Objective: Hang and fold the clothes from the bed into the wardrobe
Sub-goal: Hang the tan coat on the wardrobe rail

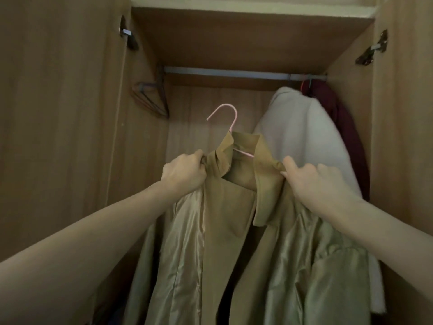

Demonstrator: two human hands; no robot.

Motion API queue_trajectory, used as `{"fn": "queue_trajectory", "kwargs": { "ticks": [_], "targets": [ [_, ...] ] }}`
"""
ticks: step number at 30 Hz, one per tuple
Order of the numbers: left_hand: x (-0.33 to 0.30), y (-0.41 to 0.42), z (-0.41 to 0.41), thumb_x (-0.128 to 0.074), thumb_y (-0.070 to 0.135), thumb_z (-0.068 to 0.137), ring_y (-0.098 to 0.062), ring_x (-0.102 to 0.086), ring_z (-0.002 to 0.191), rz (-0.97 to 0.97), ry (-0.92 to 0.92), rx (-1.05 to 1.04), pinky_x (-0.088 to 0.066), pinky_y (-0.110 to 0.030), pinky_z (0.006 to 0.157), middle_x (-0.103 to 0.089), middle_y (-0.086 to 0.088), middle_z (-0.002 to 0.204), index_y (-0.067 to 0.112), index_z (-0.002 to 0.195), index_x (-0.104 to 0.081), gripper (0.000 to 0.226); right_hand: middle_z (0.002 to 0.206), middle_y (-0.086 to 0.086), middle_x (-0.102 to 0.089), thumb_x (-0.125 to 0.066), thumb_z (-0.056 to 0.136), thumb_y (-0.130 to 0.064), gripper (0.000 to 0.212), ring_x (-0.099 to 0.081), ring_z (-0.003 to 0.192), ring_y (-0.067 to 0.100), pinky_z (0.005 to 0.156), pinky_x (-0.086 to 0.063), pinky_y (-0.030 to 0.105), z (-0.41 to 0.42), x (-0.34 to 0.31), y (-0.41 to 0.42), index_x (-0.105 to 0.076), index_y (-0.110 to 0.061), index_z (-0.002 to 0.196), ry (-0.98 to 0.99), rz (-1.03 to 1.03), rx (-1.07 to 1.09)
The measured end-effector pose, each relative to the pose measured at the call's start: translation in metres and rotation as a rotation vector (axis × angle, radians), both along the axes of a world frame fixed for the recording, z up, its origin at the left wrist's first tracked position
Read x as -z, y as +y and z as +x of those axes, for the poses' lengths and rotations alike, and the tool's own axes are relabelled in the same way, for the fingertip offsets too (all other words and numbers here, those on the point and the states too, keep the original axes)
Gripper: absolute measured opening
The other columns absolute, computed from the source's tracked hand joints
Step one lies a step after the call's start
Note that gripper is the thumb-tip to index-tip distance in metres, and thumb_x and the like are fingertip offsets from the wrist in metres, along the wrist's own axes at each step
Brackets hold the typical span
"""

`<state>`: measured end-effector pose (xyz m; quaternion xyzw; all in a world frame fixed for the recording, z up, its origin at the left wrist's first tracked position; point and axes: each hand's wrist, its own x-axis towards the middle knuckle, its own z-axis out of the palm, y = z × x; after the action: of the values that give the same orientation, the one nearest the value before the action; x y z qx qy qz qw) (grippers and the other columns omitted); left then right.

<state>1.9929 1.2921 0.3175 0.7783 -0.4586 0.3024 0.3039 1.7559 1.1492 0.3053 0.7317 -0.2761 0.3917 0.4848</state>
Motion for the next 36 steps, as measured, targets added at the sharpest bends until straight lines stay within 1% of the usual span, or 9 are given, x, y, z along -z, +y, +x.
{"fn": "queue_trajectory", "kwargs": {
  "ticks": [3, 8, 12, 17, 22, 26, 29, 33, 36],
  "targets": [
    [-0.008, -0.035, 0.021, -0.031, 0.028, 0.096, -0.03, -0.057, 0.084, -0.019, 0.023, 0.021, -0.05, -0.042, 0.073, -0.06, -0.005, 0.095, 0.025, 0.103, -0.044, 0.016, 0.073, 0.006, -0.064, -0.032, 0.101, -0.037, 0.028, -0.068, 0.071, 0.03, 0.051, -0.044, 0.034, 0.017, -0.007, -0.02, -0.048, -0.016, 0.107, 0.007, 0.02, -0.021],
    [-0.018, -0.095, 0.055, -0.025, 0.039, 0.092, -0.032, -0.054, 0.094, -0.059, 0.118, 0.079, -0.05, -0.049, 0.084, -0.057, -0.01, 0.106, 0.029, 0.111, -0.039, 0.026, 0.098, 0.008, -0.064, -0.021, 0.104, -0.038, 0.028, -0.066, 0.095, 0.033, 0.069, -0.05, 0.039, 0.049, -0.029, -0.054, -0.034, -0.017, 0.118, 0.019, 0.117, -0.032],
    [-0.038, -0.137, 0.079, -0.03, 0.041, 0.098, -0.033, -0.047, 0.119, -0.126, 0.105, 0.116, -0.039, -0.048, 0.101, -0.057, -0.011, 0.124, 0.026, 0.13, -0.041, 0.037, 0.098, 0.012, -0.063, -0.023, 0.104, -0.037, 0.027, -0.064, 0.098, 0.036, 0.074, -0.049, 0.042, 0.077, -0.056, -0.087, -0.035, -0.017, 0.117, -0.06, 0.134, -0.034],
    [-0.071, -0.186, 0.107, -0.029, 0.047, 0.101, -0.031, -0.037, 0.138, -0.129, 0.033, 0.212, -0.029, -0.044, 0.114, -0.037, -0.01, 0.153, 0.027, 0.155, -0.008, 0.062, 0.1, 0.017, -0.062, -0.026, 0.104, -0.034, 0.019, -0.06, 0.096, 0.041, 0.066, -0.035, 0.04, 0.104, -0.105, -0.129, -0.036, -0.018, 0.105, -0.14, 0.162, -0.071],
    [-0.086, -0.249, 0.13, -0.028, 0.053, 0.098, -0.028, -0.026, 0.145, -0.146, 0.026, 0.402, -0.022, -0.042, 0.118, -0.023, -0.006, 0.16, 0.026, 0.156, -0.006, 0.067, 0.112, 0.017, -0.059, -0.028, 0.104, -0.026, 0.024, -0.057, 0.103, 0.04, 0.071, -0.036, 0.04, 0.124, -0.151, -0.169, -0.043, -0.014, 0.118, -0.212, 0.167, -0.005],
    [-0.089, -0.291, 0.138, -0.025, 0.053, 0.1, -0.023, -0.005, 0.15, -0.082, 0.024, 0.404, -0.009, -0.043, 0.122, 0.003, -0.005, 0.164, 0.026, 0.156, -0.002, 0.067, 0.11, 0.013, -0.058, -0.037, 0.103, -0.023, 0.024, -0.058, 0.097, 0.033, 0.067, -0.034, 0.034, 0.137, -0.185, -0.19, -0.046, -0.011, 0.121, -0.208, 0.106, 0.021],
    [-0.091, -0.315, 0.142, -0.022, 0.055, 0.1, -0.027, -0.004, 0.15, -0.057, 0.042, 0.395, -0.006, -0.042, 0.121, 0.006, -0.004, 0.164, 0.031, 0.156, -0.002, 0.063, 0.107, 0.015, -0.058, -0.037, 0.102, -0.023, 0.023, -0.057, 0.087, 0.033, 0.064, -0.037, 0.037, 0.146, -0.208, -0.211, -0.044, -0.011, 0.121, -0.26, 0.108, 0.074],
    [-0.087, -0.342, 0.154, -0.02, 0.057, 0.1, -0.026, -0.002, 0.15, -0.012, 0.006, 0.411, -0.005, -0.044, 0.12, 0.012, 0.002, 0.163, 0.042, 0.153, 0.004, 0.061, 0.107, 0.021, -0.056, -0.032, 0.102, -0.021, 0.019, -0.056, 0.096, 0.042, 0.066, -0.039, 0.043, 0.15, -0.232, -0.233, -0.042, -0.012, 0.115, -0.317, 0.071, 0.075],
    [-0.086, -0.361, 0.166, -0.017, 0.06, 0.099, -0.026, -0.003, 0.15, 0.019, 0.023, 0.423, -0.006, -0.044, 0.119, 0.014, 0.005, 0.163, 0.043, 0.153, 0.0, 0.059, 0.104, 0.016, -0.056, -0.033, 0.101, -0.022, 0.024, -0.057, 0.093, 0.038, 0.069, -0.043, 0.044, 0.153, -0.251, -0.244, -0.048, -0.014, 0.117, -0.342, 0.114, 0.08]
  ]
}}
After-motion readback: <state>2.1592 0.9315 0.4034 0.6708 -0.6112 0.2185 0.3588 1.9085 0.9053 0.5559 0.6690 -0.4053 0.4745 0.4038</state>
